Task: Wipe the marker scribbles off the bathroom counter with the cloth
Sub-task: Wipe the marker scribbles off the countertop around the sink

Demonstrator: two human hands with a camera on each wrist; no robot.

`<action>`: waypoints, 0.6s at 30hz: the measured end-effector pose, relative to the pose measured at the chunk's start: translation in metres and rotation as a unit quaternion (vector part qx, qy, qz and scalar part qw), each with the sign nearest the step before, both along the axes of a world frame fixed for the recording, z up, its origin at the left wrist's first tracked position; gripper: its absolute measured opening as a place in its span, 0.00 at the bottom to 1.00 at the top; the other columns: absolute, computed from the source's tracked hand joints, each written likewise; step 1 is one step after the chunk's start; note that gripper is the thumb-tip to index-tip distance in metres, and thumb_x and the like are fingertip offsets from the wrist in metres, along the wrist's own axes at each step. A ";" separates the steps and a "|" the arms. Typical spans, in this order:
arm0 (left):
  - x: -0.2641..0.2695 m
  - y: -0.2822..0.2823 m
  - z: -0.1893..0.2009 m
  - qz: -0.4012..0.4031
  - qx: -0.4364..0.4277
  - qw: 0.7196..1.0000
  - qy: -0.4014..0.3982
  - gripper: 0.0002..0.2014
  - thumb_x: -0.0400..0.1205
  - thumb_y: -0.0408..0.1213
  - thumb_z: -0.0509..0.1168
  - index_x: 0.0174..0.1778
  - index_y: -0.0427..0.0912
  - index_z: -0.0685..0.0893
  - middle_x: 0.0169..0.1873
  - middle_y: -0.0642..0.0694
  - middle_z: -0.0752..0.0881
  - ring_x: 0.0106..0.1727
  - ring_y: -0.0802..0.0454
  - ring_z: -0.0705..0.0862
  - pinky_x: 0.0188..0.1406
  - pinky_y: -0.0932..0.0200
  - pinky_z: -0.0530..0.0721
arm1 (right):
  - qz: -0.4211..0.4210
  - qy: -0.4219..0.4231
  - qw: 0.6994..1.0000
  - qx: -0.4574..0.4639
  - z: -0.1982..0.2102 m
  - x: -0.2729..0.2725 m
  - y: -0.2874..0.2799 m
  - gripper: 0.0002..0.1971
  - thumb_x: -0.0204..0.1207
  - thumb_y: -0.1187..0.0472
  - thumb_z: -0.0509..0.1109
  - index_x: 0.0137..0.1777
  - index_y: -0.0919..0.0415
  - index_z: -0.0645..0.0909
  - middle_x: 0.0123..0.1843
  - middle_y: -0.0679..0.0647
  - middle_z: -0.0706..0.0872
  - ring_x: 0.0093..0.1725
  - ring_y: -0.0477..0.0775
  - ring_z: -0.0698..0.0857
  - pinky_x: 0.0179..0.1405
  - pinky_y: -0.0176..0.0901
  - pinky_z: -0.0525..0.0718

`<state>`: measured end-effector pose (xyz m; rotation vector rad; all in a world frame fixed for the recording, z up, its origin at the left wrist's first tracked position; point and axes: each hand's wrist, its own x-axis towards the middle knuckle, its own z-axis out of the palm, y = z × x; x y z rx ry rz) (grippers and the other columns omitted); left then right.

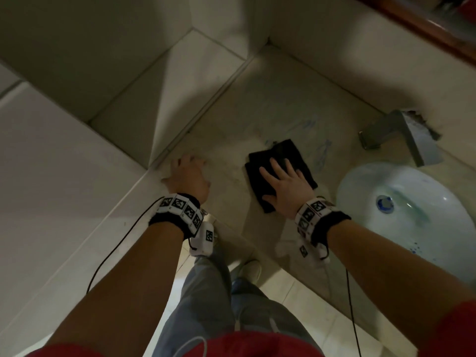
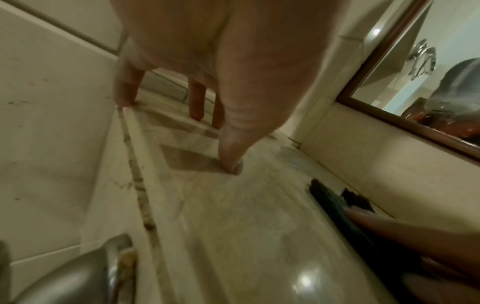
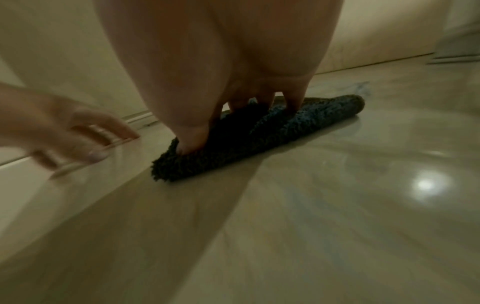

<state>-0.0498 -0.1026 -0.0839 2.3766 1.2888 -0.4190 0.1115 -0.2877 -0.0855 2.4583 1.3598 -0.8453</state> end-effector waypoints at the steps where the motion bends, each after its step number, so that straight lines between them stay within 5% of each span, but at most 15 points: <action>1: 0.000 -0.001 -0.001 0.009 0.004 1.000 -0.005 0.30 0.78 0.44 0.71 0.76 0.58 0.70 0.79 0.49 0.62 0.78 0.43 0.59 0.66 0.26 0.68 | -0.001 -0.002 1.000 0.003 -0.001 0.005 0.011 0.37 0.83 0.38 0.57 0.85 0.38 0.40 0.87 0.46 0.36 0.86 0.61 0.38 0.84 0.61 0.47; 5: 0.001 -0.001 -0.005 0.040 -0.008 0.999 0.014 0.35 0.77 0.47 0.71 0.78 0.65 0.64 0.82 0.50 0.53 0.81 0.42 0.53 0.69 0.26 0.67 | -0.016 -0.017 1.000 0.007 -0.003 0.019 0.049 0.37 0.83 0.38 0.57 0.85 0.40 0.41 0.87 0.48 0.37 0.86 0.62 0.40 0.83 0.63 0.49; 9: 0.004 0.005 -0.003 0.041 -0.017 0.999 0.032 0.36 0.75 0.47 0.72 0.77 0.65 0.64 0.80 0.50 0.56 0.80 0.43 0.57 0.67 0.29 0.68 | -0.025 -0.011 1.000 0.008 -0.002 0.027 0.068 0.37 0.82 0.38 0.58 0.85 0.39 0.42 0.87 0.47 0.37 0.86 0.62 0.39 0.83 0.64 0.50; 18: 0.006 0.013 0.000 0.026 -0.012 0.998 0.053 0.43 0.71 0.54 0.75 0.80 0.62 0.61 0.82 0.50 0.55 0.81 0.43 0.57 0.68 0.26 0.67 | 0.063 -0.005 0.998 -0.005 0.004 -0.006 0.000 0.37 0.83 0.38 0.56 0.85 0.40 0.39 0.87 0.47 0.35 0.85 0.60 0.36 0.85 0.59 0.46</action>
